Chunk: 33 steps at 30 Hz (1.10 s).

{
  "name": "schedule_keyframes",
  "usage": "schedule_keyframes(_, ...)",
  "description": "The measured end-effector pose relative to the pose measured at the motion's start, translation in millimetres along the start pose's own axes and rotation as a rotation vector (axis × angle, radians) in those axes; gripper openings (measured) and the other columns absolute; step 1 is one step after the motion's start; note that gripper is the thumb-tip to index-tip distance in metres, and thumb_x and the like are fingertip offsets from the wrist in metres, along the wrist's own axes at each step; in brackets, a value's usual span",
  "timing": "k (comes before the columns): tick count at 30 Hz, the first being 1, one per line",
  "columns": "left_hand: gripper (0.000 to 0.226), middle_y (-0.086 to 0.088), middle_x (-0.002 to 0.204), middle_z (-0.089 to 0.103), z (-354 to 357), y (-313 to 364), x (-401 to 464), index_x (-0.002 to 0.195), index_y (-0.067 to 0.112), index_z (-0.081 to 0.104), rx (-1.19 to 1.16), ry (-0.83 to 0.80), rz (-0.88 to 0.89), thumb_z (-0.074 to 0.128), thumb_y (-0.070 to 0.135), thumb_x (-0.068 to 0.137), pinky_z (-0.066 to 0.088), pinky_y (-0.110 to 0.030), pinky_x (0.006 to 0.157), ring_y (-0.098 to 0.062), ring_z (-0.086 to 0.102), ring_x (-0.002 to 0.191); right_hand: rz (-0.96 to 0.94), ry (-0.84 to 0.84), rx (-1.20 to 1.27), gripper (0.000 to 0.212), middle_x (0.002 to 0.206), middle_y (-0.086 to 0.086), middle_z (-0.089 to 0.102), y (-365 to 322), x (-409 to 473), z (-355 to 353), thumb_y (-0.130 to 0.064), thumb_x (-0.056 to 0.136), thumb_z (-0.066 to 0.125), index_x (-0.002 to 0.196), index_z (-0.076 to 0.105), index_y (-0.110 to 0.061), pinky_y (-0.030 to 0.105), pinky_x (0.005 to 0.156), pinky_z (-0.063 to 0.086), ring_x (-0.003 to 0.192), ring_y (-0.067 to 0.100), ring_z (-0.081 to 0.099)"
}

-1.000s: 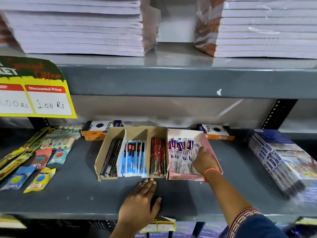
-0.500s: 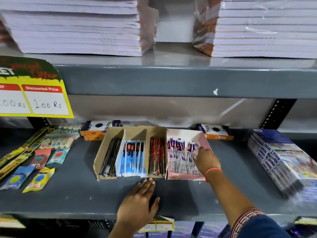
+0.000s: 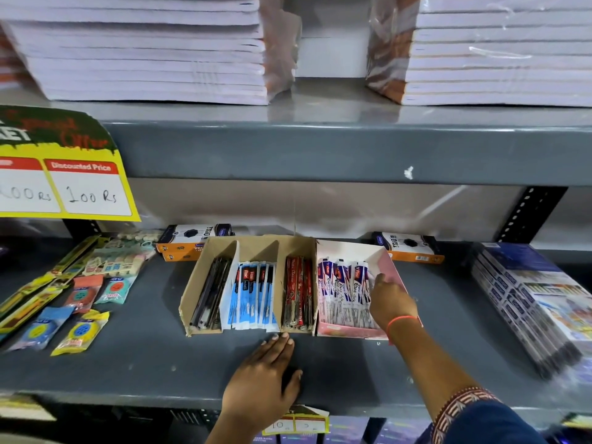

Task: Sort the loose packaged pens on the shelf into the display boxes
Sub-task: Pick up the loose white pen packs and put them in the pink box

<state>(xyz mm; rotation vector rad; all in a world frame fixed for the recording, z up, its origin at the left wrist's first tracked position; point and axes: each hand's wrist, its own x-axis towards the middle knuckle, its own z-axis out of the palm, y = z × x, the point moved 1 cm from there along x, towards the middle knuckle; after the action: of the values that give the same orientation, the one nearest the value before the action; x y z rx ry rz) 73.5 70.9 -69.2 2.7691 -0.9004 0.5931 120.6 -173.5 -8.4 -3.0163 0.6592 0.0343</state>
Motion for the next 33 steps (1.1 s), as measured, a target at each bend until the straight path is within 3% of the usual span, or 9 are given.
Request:
schedule_keyframes(6, 0.052, 0.008, 0.107, 0.070, -1, 0, 0, 0.103, 0.022, 0.072, 0.015, -0.006, 0.013, 0.073, 0.054, 0.061, 0.051, -0.022, 0.079, -0.007, 0.064, 0.100, 0.162, -0.147, 0.543, 0.035, 0.117, 0.026, 0.060, 3, 18, -7, 0.003, 0.086, 0.040, 0.121, 0.043, 0.003, 0.043, 0.095, 0.049, 0.109, 0.040, 0.058)
schedule_keyframes(9, 0.053, 0.009, 0.107, 0.070, -1, 0, 0, 0.102, 0.022, 0.072, 0.019, -0.011, 0.008, 0.074, 0.055, 0.061, 0.051, -0.023, 0.079, -0.007, 0.064, 0.100, 0.138, -0.149, 0.487, 0.030, 0.116, 0.025, 0.062, 5, 18, -8, 0.002, 0.088, 0.039, 0.116, 0.051, 0.004, 0.043, 0.094, 0.051, 0.106, 0.039, 0.060)
schedule_keyframes(16, 0.054, 0.006, 0.107, 0.070, 0, 0, 0, 0.103, 0.020, 0.072, 0.010, -0.007, 0.000, 0.078, 0.050, 0.059, 0.052, -0.024, 0.077, -0.009, 0.064, 0.100, -0.022, 0.018, 0.125, 0.031, 0.114, 0.017, 0.064, -9, 7, -14, -0.004, 0.091, 0.038, 0.118, 0.053, -0.003, 0.038, 0.082, 0.054, 0.103, 0.032, 0.065)
schedule_keyframes(20, 0.055, 0.008, 0.106, 0.071, -1, 1, 0, 0.101, 0.021, 0.073, 0.010, -0.015, -0.016, 0.079, 0.051, 0.056, 0.053, -0.022, 0.073, -0.009, 0.065, 0.098, -0.013, -0.092, 0.205, 0.033, 0.117, 0.015, 0.063, -20, 7, -7, -0.020, 0.094, 0.039, 0.123, 0.047, -0.006, 0.037, 0.084, 0.051, 0.108, 0.033, 0.062)
schedule_keyframes(28, 0.056, 0.008, 0.103, 0.072, -3, 1, 2, 0.100, 0.021, 0.073, 0.019, -0.021, -0.020, 0.079, 0.053, 0.054, 0.052, -0.021, 0.073, -0.008, 0.066, 0.095, 0.099, -0.190, 0.400, 0.056, 0.123, 0.022, 0.061, -23, 21, -3, 0.003, 0.088, 0.036, 0.142, 0.021, 0.002, 0.039, 0.092, 0.052, 0.113, 0.034, 0.060)
schedule_keyframes(33, 0.057, 0.008, 0.103, 0.072, -3, 2, 2, 0.100, 0.021, 0.073, 0.006, -0.020, -0.018, 0.080, 0.053, 0.053, 0.052, -0.019, 0.073, -0.008, 0.066, 0.095, 0.109, -0.187, 0.420, 0.039, 0.118, 0.018, 0.064, -20, 23, -6, 0.002, 0.089, 0.037, 0.128, 0.045, 0.002, 0.033, 0.085, 0.052, 0.108, 0.030, 0.063)
